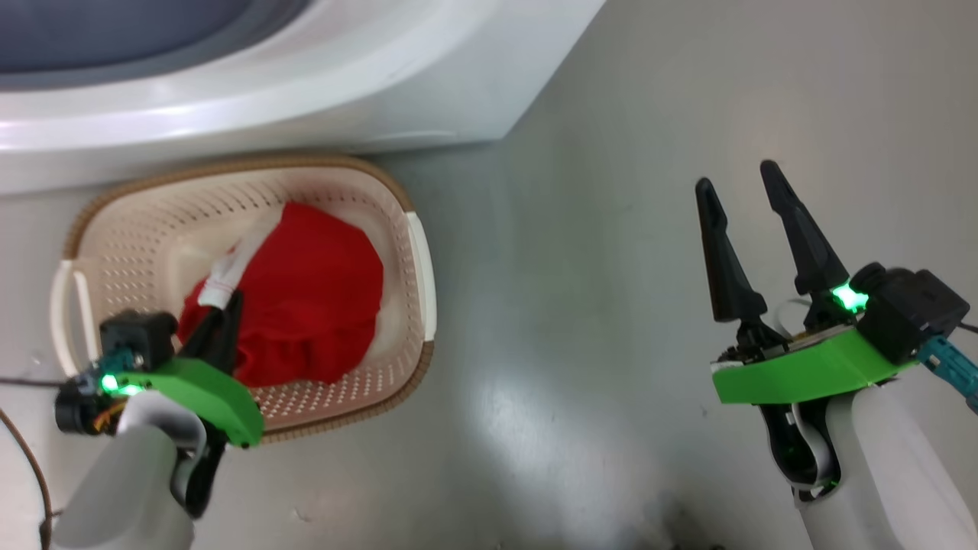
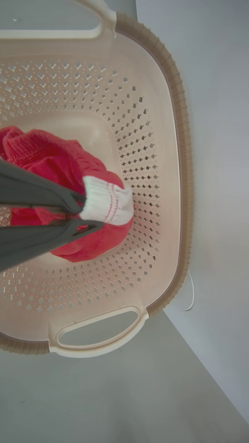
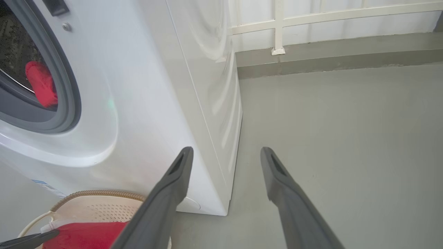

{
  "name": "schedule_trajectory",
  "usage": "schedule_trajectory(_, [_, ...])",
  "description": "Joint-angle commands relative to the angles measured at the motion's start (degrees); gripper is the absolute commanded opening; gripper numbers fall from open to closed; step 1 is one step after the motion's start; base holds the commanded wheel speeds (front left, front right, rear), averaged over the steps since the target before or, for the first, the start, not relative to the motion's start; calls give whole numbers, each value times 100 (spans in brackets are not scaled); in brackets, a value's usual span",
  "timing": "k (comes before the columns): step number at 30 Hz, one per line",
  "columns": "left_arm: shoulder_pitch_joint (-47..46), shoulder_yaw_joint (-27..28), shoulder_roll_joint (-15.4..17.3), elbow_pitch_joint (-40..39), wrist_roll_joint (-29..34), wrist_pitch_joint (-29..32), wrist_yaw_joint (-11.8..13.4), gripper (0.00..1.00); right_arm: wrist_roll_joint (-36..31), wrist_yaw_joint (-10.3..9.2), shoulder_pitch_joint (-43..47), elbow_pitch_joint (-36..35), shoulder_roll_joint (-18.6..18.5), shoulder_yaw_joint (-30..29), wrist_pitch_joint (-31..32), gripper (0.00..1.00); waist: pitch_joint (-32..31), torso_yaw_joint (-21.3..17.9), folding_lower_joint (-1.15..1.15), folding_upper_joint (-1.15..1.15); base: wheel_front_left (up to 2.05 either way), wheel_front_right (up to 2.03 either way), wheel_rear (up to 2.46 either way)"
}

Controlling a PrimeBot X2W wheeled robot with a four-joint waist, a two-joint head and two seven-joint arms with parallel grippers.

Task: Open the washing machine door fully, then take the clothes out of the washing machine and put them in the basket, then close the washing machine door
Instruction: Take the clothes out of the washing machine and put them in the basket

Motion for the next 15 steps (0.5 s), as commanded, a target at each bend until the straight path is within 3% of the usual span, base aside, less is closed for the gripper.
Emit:
schedule_trajectory(1, [-60,65,239,41,-92,-30,9,0,36,35,-6,-162,5,147,-36,100,306,-96,0,0,0,0,0])
schedule_trajectory(15, [-854,-741,504,924,-536,-30,9,0,18,35,-216,-246,5,260,-36,100,828,-164,0,0,0,0,0])
